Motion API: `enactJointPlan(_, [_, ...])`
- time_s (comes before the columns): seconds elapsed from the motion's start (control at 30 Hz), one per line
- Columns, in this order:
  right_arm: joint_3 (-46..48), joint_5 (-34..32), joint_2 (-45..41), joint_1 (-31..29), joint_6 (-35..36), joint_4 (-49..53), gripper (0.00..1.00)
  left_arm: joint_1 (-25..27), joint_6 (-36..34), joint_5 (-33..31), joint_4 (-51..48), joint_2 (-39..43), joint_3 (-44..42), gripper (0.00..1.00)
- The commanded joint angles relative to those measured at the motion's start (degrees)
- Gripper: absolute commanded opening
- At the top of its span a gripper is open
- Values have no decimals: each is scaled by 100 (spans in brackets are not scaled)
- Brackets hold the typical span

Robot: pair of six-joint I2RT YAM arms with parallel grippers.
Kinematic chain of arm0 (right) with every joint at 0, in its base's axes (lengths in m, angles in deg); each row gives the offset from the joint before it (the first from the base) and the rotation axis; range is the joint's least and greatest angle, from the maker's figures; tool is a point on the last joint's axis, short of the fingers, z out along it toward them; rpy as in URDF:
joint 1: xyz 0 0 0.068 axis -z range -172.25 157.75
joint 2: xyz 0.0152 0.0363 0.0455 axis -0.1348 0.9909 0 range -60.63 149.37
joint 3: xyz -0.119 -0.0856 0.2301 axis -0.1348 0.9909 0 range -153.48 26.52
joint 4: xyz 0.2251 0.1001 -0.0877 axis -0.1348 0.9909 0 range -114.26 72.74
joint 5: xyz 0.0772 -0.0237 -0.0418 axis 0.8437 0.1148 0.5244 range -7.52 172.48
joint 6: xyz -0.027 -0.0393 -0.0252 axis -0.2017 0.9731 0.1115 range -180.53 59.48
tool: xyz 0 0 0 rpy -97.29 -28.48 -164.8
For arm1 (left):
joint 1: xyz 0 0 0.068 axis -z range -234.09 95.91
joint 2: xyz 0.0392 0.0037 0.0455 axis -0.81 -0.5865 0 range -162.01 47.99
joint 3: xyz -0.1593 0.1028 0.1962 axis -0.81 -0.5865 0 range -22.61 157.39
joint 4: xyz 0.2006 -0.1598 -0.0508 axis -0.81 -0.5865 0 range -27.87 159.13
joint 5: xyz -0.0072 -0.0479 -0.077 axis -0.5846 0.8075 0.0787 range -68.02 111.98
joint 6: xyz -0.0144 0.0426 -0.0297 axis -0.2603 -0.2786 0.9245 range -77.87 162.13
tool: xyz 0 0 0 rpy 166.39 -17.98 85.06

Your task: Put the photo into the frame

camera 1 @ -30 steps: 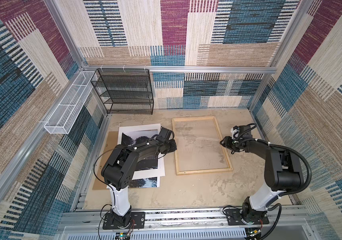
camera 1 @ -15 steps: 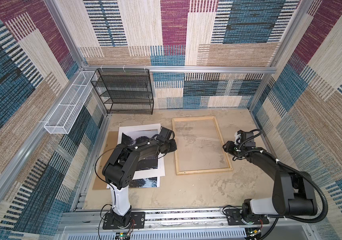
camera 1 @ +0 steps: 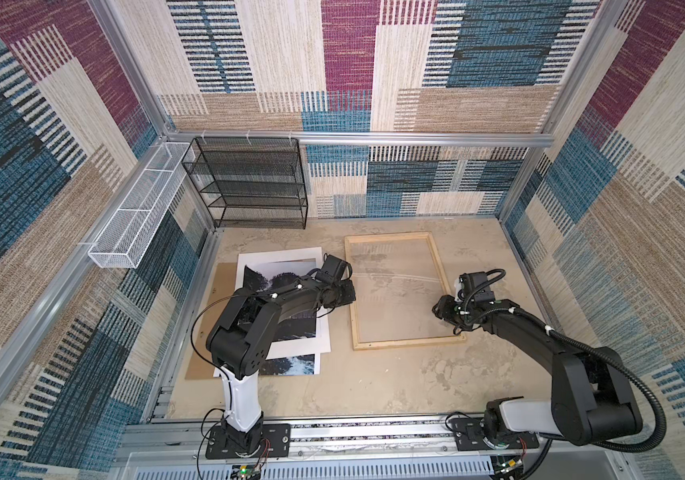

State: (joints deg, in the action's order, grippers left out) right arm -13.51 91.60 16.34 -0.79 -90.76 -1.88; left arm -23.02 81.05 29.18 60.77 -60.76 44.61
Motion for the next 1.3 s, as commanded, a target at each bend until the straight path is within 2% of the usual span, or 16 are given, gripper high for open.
enactJointPlan(0.0, [-42, -439, -105, -73, -195, 450, 54, -9, -219, -122, -92, -5, 28, 22])
enactJointPlan(0.27, [-1, -628, -98, -151, -237, 678, 55, -5, -228, -105, -95, -15, 37, 21])
enactJointPlan(0.9, [179, -421, 232, -228, -157, 455, 55, -6, -300, -123, -119, 117, 10, 21])
enactJointPlan(1.27, [-173, -357, -13, -234, -96, 296, 55, -4, -323, -122, -121, 188, -16, 21])
